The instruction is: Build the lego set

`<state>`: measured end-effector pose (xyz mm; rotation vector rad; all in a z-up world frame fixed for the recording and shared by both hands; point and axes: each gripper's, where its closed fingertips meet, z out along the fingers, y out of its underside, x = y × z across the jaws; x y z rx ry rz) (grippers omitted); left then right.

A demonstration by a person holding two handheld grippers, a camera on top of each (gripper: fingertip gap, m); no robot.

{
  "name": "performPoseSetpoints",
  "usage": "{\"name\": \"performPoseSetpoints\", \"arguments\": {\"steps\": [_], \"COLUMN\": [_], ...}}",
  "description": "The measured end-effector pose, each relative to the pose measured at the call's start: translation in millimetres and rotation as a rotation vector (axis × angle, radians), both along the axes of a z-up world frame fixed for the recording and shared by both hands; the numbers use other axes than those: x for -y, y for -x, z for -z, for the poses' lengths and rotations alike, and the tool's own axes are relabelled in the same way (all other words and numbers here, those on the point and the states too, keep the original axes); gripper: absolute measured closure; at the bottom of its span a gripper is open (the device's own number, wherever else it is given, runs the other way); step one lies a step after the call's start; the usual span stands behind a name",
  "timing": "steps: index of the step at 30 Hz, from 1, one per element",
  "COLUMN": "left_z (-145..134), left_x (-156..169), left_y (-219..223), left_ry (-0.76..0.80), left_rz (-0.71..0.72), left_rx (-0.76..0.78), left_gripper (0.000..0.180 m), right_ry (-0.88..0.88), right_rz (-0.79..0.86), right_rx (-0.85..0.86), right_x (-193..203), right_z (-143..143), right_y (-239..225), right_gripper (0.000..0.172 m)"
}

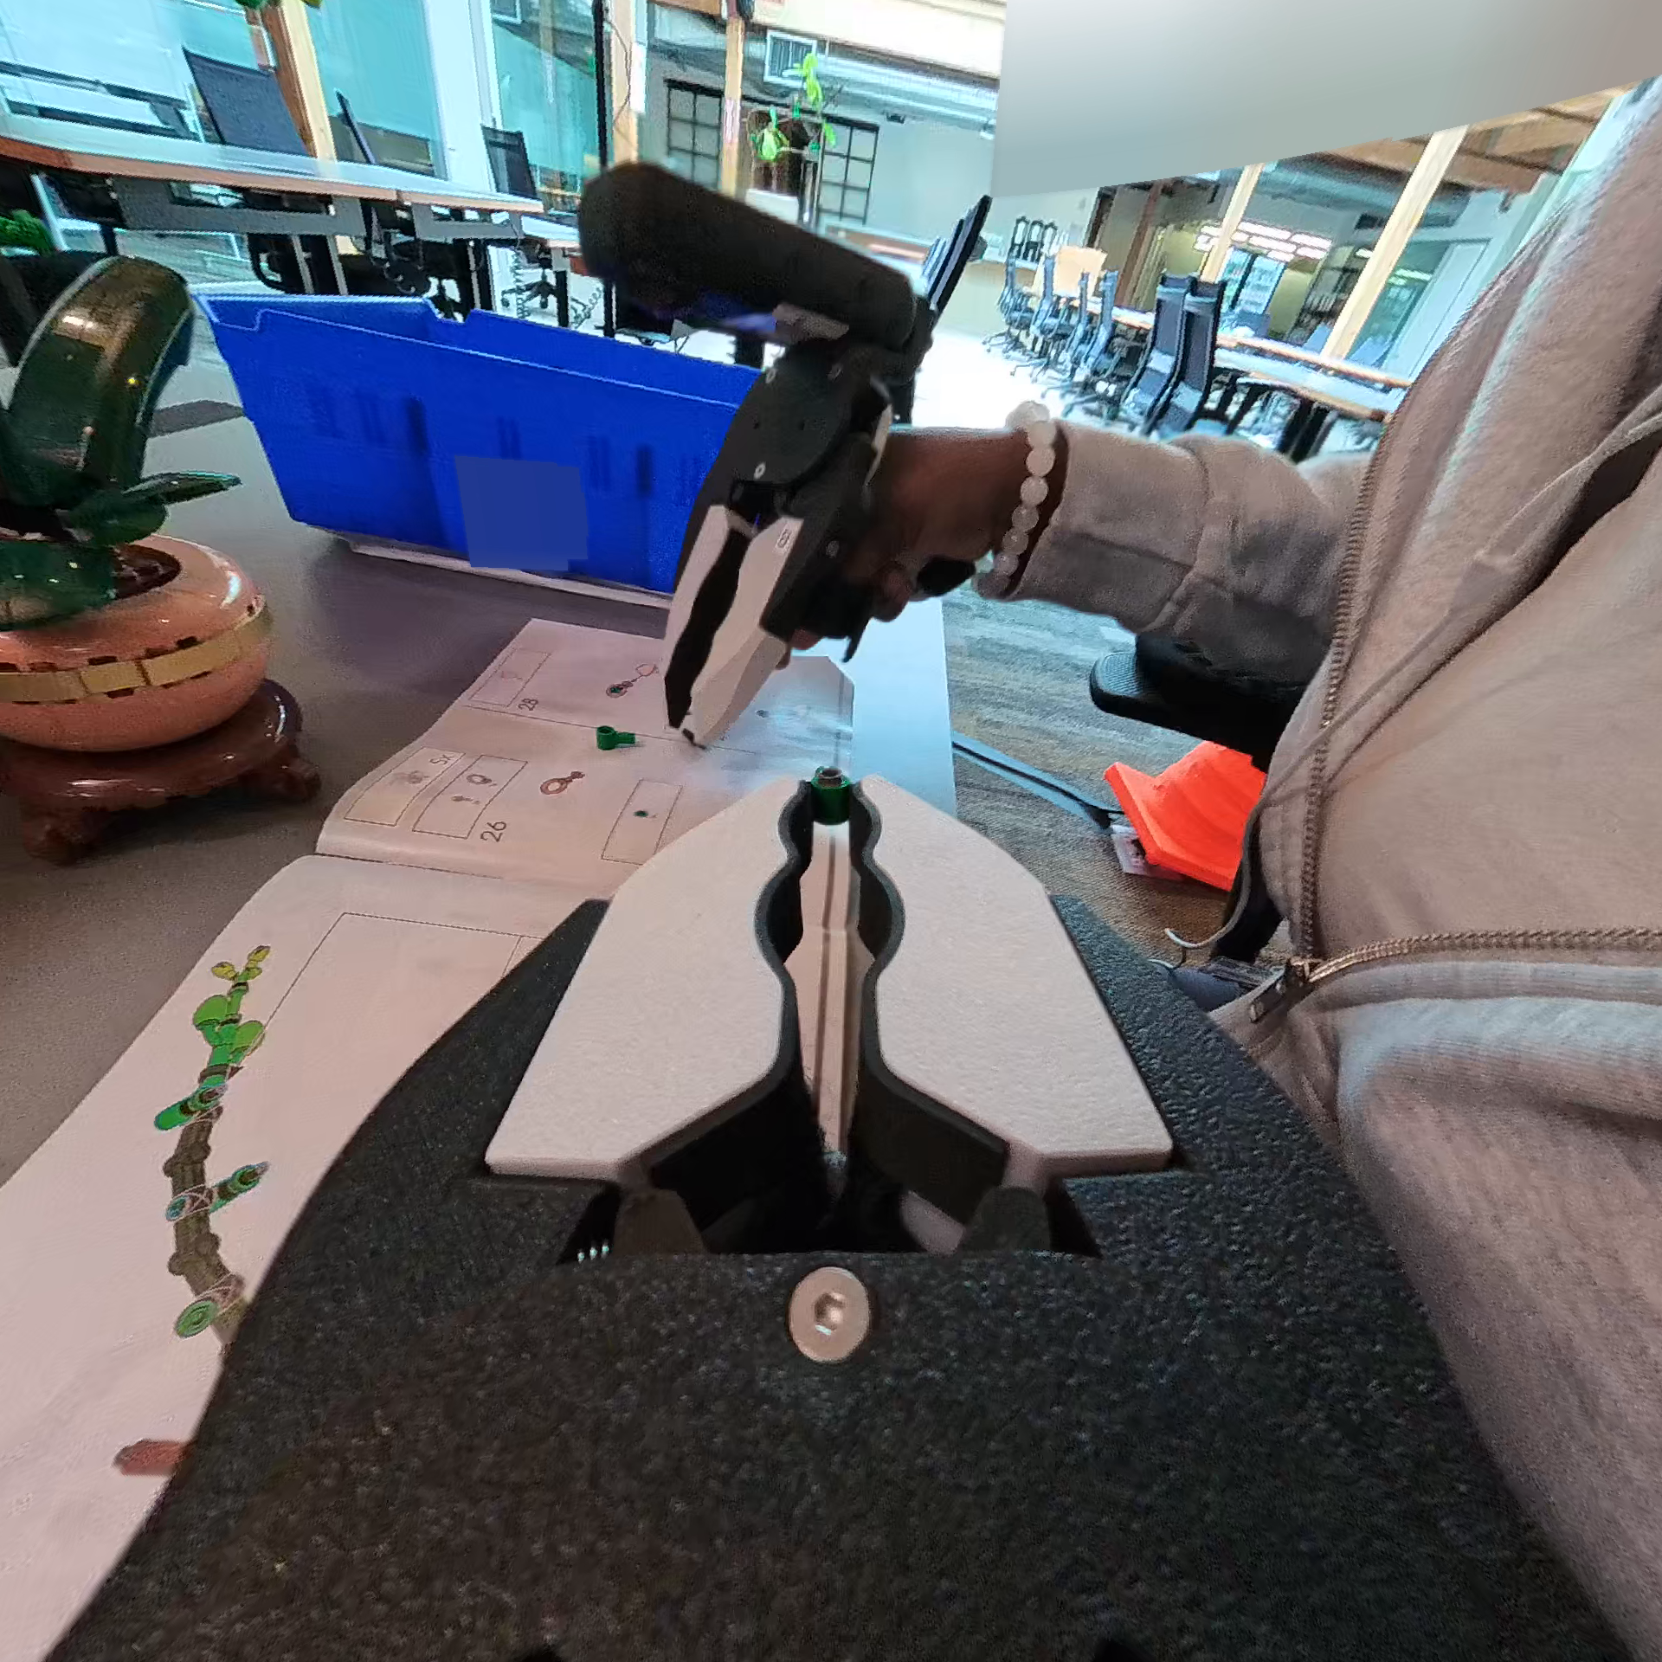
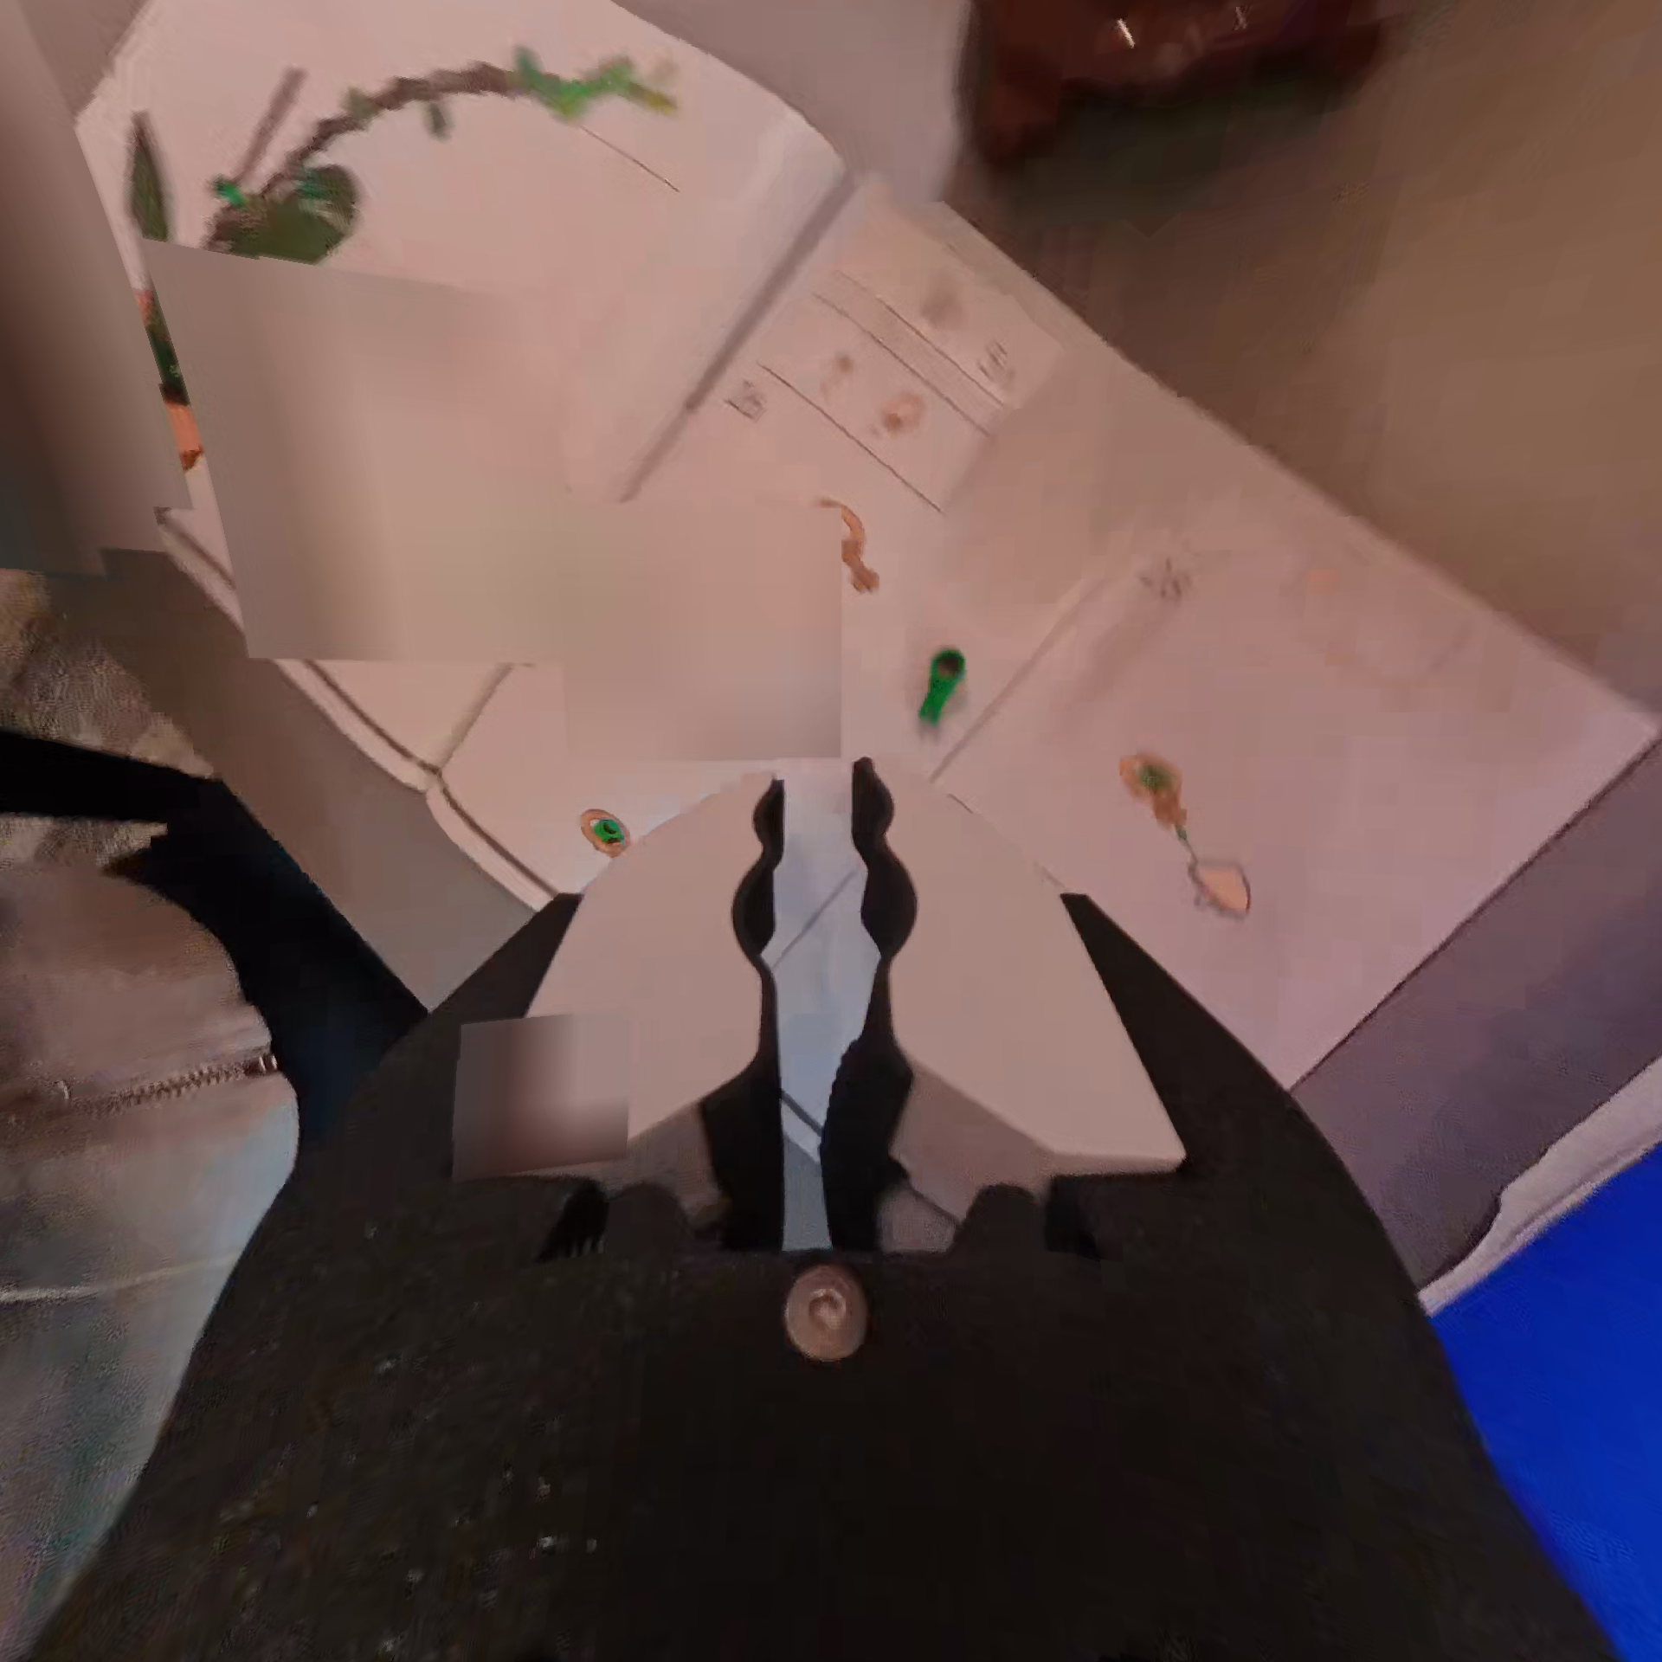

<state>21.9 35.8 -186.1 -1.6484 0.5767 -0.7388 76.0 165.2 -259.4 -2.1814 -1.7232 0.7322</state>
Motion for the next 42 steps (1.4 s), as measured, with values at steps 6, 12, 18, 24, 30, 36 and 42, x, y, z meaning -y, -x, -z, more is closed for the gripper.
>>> {"name": "performPoseSetpoints", "arguments": {"steps": [6, 12, 18, 24, 30, 36, 42], "left_z": [-1, 1, 2, 5, 11, 10, 5], "left_x": [3, 5, 4, 4, 3, 4, -1], "left_y": [-1, -4, -3, -6, -10, -12, 3], "left_ry": [-0.008, 0.008, 0.019, 0.026, 0.037, 0.029, 0.014], "left_rz": [0.005, 0.03, 0.029, 0.029, 0.04, 0.046, -0.027], "left_rx": [-0.007, 0.03, 0.047, 0.025, 0.011, 0.004, 0.06], "left_gripper": [0.174, 0.174, 0.174, 0.174, 0.174, 0.174, 0.174], "right_ry": [0.002, 0.001, -0.158, -0.127, -0.224, -0.24, -0.033], "right_rz": [0.12, 0.183, -0.159, -0.224, -0.403, -0.536, -0.381], "right_rx": [0.099, 0.198, 0.048, 0.19, 0.345, 0.534, 0.106], "right_x": [6, 14, 27, 21, 22, 23, 28], "right_z": [-1, 6, -2, 13, 14, 17, 13], "right_y": [-30, -65, -40, -41, -40, -38, -27], "right_gripper": [0.148, 0.158, 0.157, 0.168, 0.167, 0.168, 0.169]}}
